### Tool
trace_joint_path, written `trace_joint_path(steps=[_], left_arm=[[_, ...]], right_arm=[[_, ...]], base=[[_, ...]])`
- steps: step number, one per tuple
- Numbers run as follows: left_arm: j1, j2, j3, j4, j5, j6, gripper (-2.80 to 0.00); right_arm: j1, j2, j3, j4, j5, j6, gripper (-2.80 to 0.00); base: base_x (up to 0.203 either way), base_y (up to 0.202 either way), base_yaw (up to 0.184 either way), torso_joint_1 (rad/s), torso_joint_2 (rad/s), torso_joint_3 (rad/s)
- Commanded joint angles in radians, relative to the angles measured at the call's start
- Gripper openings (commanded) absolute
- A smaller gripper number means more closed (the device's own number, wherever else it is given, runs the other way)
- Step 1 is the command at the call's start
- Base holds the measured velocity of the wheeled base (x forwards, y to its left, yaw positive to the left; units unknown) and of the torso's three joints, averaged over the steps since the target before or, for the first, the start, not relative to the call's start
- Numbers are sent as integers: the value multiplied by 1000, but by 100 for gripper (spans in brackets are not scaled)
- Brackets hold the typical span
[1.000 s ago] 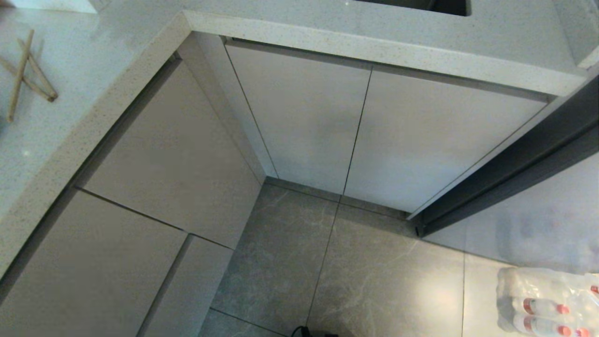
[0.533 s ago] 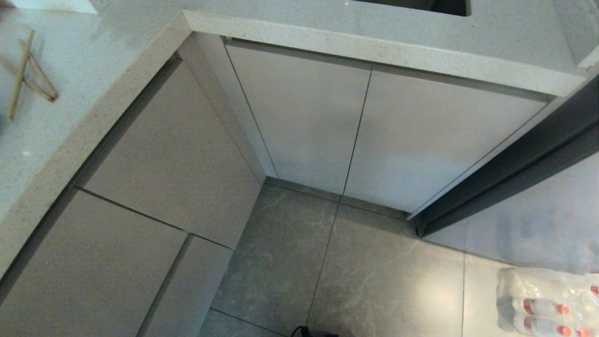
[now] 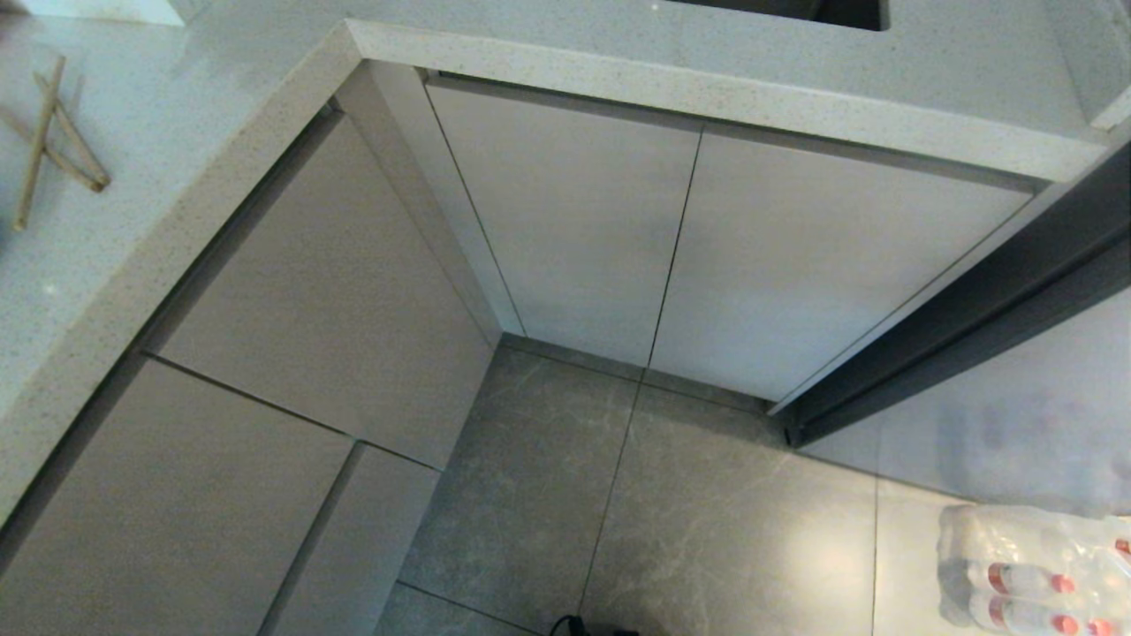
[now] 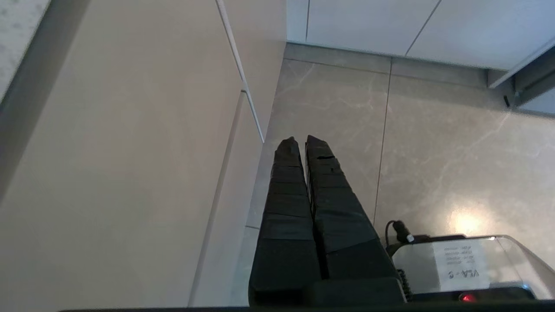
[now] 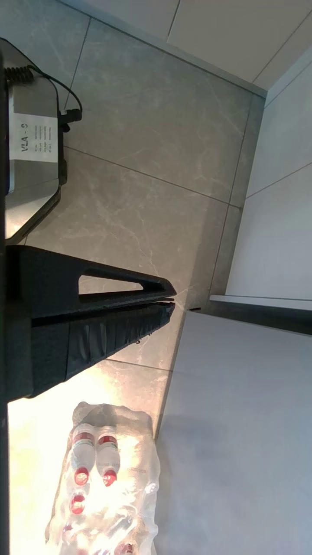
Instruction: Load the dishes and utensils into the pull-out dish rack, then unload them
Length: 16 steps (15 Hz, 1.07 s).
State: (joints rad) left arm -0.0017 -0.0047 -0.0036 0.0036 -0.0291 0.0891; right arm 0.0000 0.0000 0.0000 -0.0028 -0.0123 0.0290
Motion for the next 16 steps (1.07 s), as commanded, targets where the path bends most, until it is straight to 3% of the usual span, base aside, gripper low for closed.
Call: trace_joint_path(steps=[1, 3, 16], left_arm=[[0, 3, 3, 3, 4, -12, -280], [0, 3, 4, 1, 6, -59, -280], [0, 3, 4, 1, 8, -65, -280]], right_arm=[[0, 1, 0, 0, 0, 0, -280], [0, 1, 0, 0, 0, 0, -280], [0, 1, 0, 0, 0, 0, -280]], base=[[0, 0, 0, 0, 0, 0], [0, 0, 0, 0, 0, 0], [0, 0, 0, 0, 0, 0]])
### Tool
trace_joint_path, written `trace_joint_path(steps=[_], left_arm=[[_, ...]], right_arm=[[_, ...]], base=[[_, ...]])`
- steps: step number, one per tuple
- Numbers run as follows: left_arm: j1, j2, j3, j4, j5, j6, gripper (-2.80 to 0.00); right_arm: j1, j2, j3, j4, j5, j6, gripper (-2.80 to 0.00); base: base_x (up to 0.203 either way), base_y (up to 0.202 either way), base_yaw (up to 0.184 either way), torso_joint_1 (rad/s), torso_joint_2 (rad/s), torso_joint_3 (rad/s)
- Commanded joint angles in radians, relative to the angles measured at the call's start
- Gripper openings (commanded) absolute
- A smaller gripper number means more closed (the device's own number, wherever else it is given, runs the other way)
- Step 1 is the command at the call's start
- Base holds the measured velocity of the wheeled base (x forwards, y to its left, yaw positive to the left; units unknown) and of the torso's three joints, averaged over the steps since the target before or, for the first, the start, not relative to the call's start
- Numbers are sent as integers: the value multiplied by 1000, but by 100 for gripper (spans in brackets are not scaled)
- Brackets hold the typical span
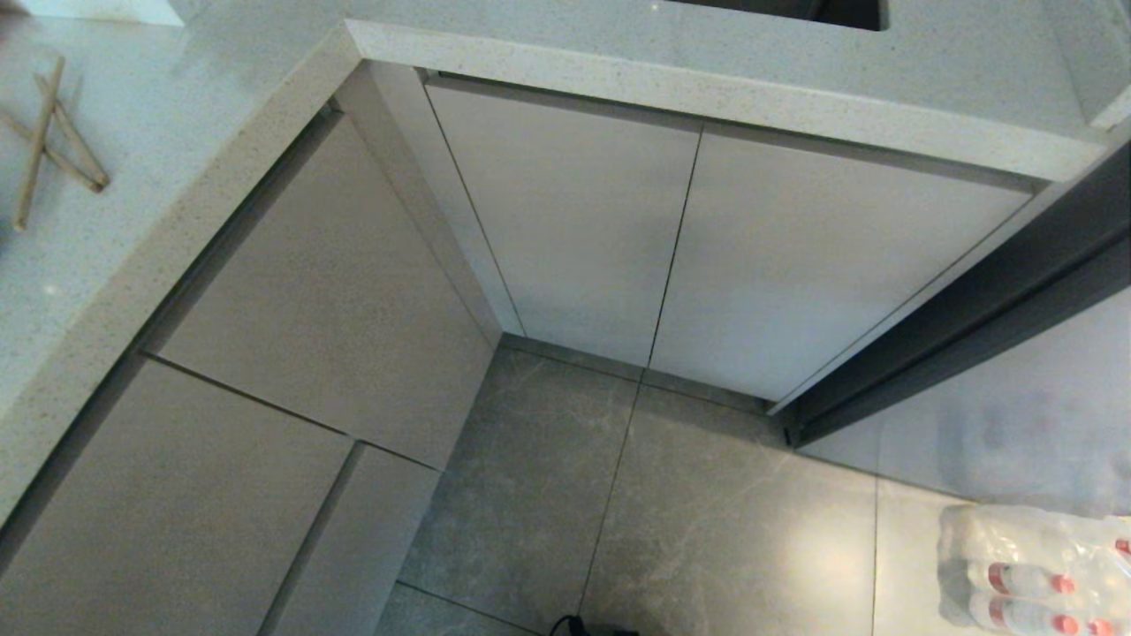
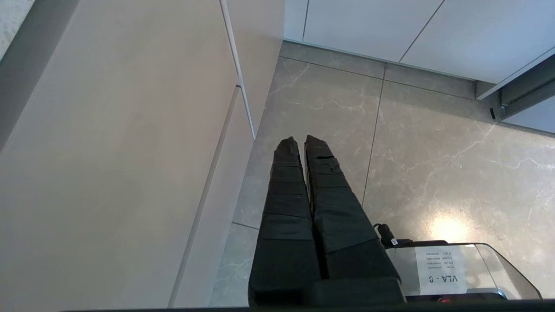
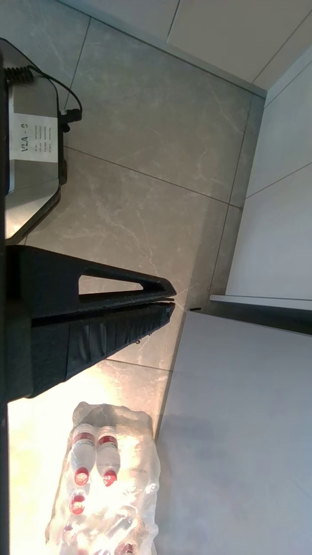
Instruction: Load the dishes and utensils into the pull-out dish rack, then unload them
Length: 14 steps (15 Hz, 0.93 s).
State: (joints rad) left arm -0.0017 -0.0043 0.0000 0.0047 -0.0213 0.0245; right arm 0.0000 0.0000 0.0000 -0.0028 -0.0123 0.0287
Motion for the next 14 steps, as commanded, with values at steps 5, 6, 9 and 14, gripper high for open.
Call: trace_joint_path(steps=[5, 6, 9, 14], left_arm=[[0, 3, 0, 0, 0, 2, -280], [0, 3, 0, 0, 0, 2, -280], [0, 3, 0, 0, 0, 2, -280], [0, 3, 0, -2, 0, 3, -280]], right_arm=[[0, 1, 0, 0, 0, 0, -280], [0, 2, 0, 0, 0, 0, -280], [0, 1, 0, 0, 0, 0, -280], [0, 2, 0, 0, 0, 0, -280]], base=[[0, 0, 0, 1, 1, 50], [0, 0, 0, 7, 2, 182], [0, 0, 0, 1, 0, 195], [0, 0, 0, 2, 0, 203]])
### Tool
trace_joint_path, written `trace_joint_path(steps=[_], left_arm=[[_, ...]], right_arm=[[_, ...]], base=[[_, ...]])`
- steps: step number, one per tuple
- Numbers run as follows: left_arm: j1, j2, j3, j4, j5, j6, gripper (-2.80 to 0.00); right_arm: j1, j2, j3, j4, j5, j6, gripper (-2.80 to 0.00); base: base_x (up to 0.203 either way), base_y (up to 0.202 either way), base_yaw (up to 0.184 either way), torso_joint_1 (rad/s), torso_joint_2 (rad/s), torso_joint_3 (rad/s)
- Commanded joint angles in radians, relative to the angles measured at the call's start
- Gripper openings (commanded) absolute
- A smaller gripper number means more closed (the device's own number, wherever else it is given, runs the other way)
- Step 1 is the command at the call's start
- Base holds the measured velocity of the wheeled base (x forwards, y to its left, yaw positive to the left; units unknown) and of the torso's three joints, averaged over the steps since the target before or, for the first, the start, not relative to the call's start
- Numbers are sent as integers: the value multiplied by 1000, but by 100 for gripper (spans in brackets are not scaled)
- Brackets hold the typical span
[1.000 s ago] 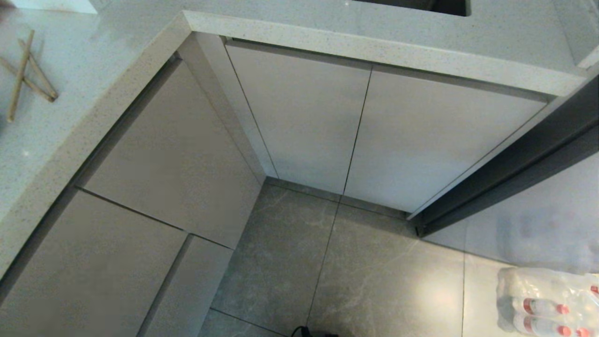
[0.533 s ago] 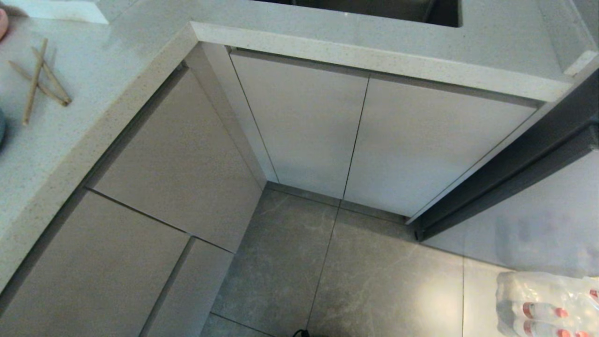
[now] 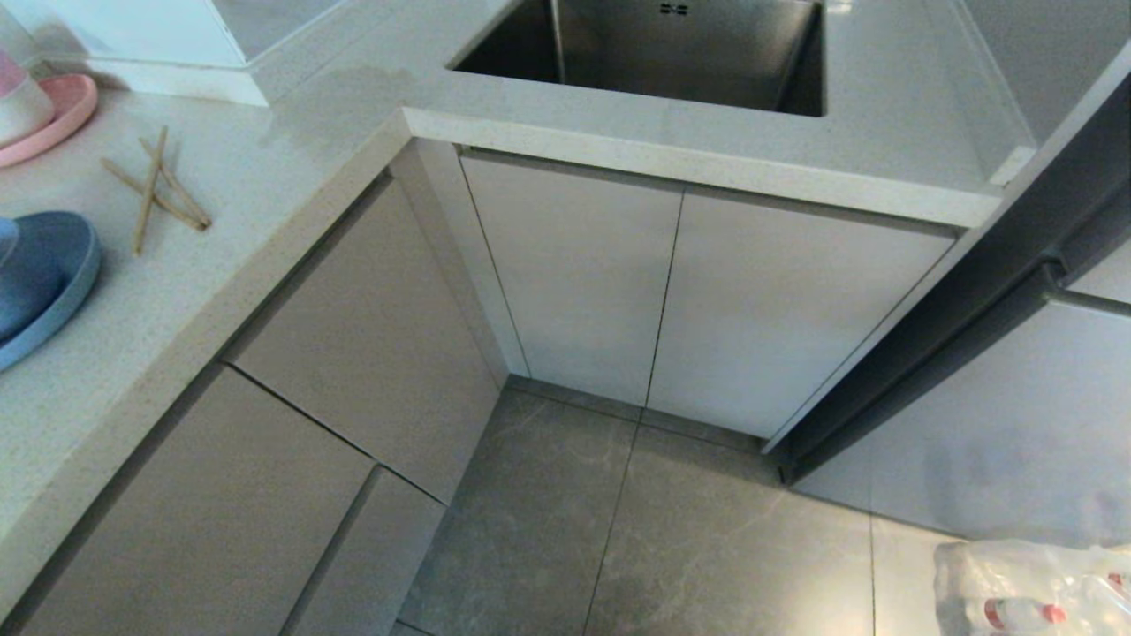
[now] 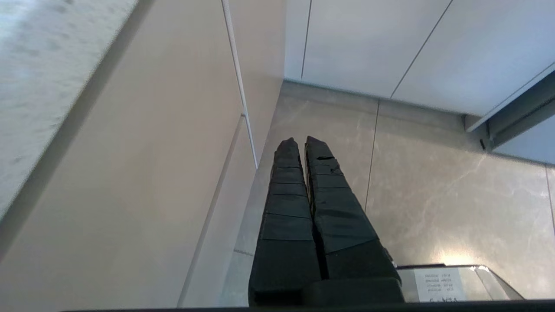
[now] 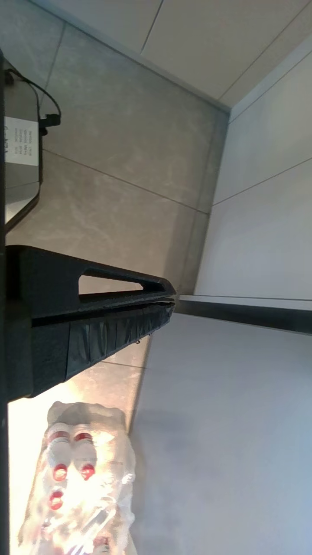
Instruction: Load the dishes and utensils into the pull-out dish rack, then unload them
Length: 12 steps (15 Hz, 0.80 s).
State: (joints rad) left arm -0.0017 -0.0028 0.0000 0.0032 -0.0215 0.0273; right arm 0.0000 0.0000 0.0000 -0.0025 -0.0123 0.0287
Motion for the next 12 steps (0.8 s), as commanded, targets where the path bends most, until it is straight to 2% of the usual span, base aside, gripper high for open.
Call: trace_joint_path(steps=[1, 12], left_arm=[[0, 1, 0, 0, 0, 0, -280], [0, 1, 0, 0, 0, 0, -280]], right_arm=[[0, 2, 0, -1, 0, 0, -280], [0, 1, 0, -1, 0, 0, -280]], base=[[0, 0, 0, -2, 2, 198], [0, 0, 0, 3, 1, 203]])
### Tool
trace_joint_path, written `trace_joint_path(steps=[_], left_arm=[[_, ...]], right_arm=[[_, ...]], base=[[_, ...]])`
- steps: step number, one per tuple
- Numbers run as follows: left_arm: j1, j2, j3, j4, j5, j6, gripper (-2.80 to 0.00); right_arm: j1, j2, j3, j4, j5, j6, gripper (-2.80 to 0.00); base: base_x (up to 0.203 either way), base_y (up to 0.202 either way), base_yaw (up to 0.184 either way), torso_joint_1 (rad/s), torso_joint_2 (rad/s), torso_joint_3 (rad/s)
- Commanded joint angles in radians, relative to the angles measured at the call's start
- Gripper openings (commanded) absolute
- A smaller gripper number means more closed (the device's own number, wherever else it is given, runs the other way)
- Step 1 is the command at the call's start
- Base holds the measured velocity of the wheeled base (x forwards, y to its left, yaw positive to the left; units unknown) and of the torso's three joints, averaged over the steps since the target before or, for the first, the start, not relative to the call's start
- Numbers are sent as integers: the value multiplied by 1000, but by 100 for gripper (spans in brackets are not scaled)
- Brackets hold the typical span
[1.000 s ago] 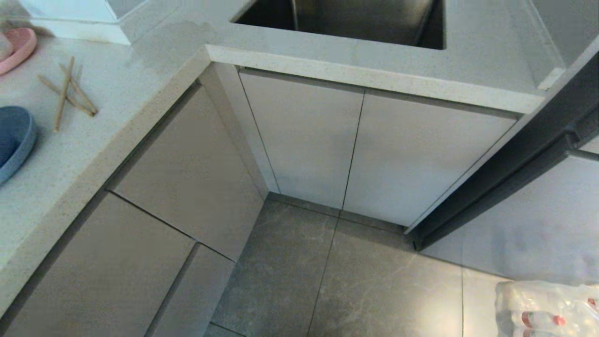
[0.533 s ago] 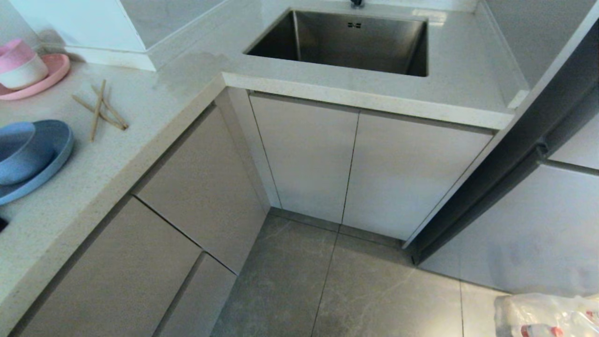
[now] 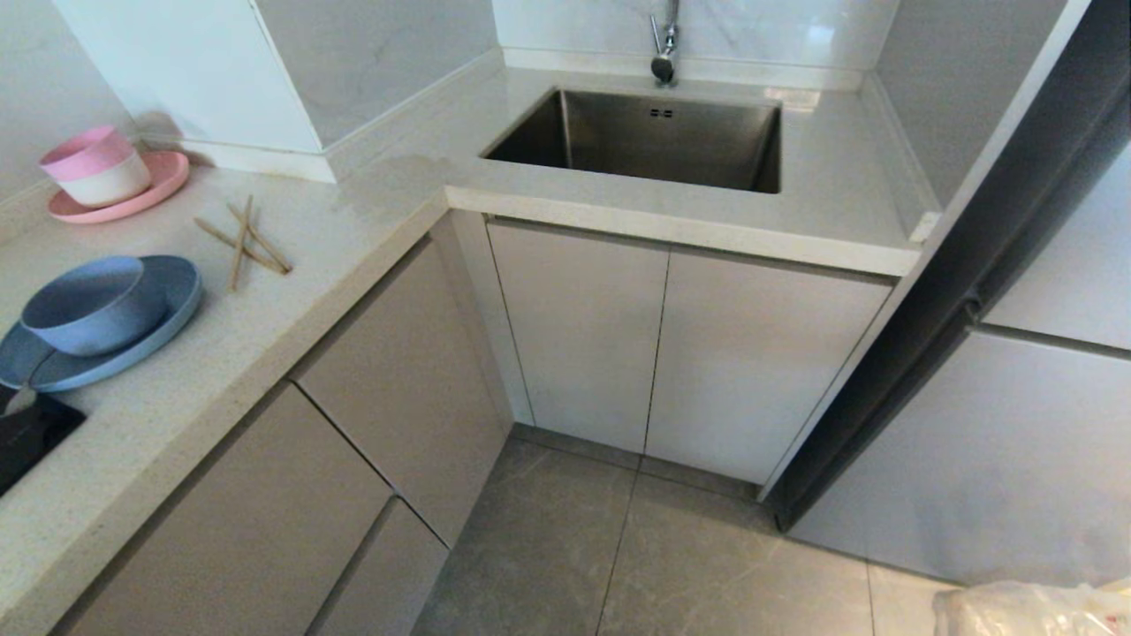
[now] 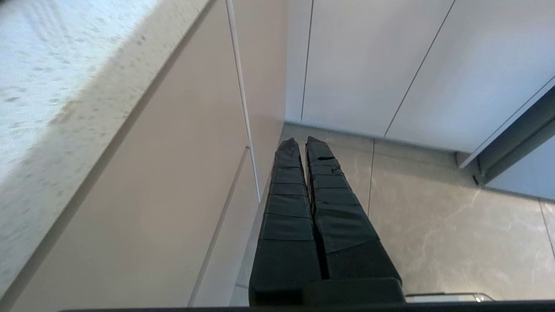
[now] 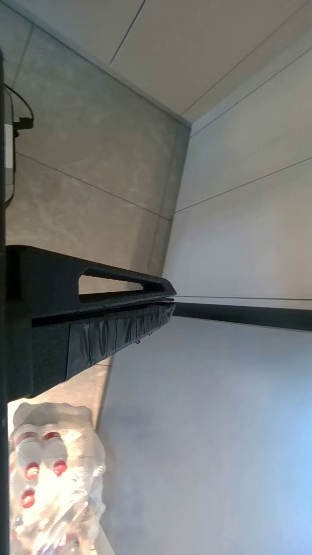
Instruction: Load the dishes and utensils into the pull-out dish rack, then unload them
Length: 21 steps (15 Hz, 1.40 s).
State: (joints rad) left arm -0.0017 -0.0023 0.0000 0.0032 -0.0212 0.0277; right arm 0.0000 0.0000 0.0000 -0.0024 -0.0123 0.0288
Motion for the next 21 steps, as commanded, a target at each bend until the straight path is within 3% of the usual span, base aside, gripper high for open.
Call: trace_joint_path(steps=[1, 21], left_arm=[[0, 1, 0, 0, 0, 0, -280], [0, 1, 0, 1, 0, -2, -280]], right_arm=[[0, 1, 0, -1, 0, 0, -280], [0, 2, 0, -1, 0, 0, -280]], base=[[0, 0, 0, 2, 2, 201], [0, 0, 0, 2, 2, 191]])
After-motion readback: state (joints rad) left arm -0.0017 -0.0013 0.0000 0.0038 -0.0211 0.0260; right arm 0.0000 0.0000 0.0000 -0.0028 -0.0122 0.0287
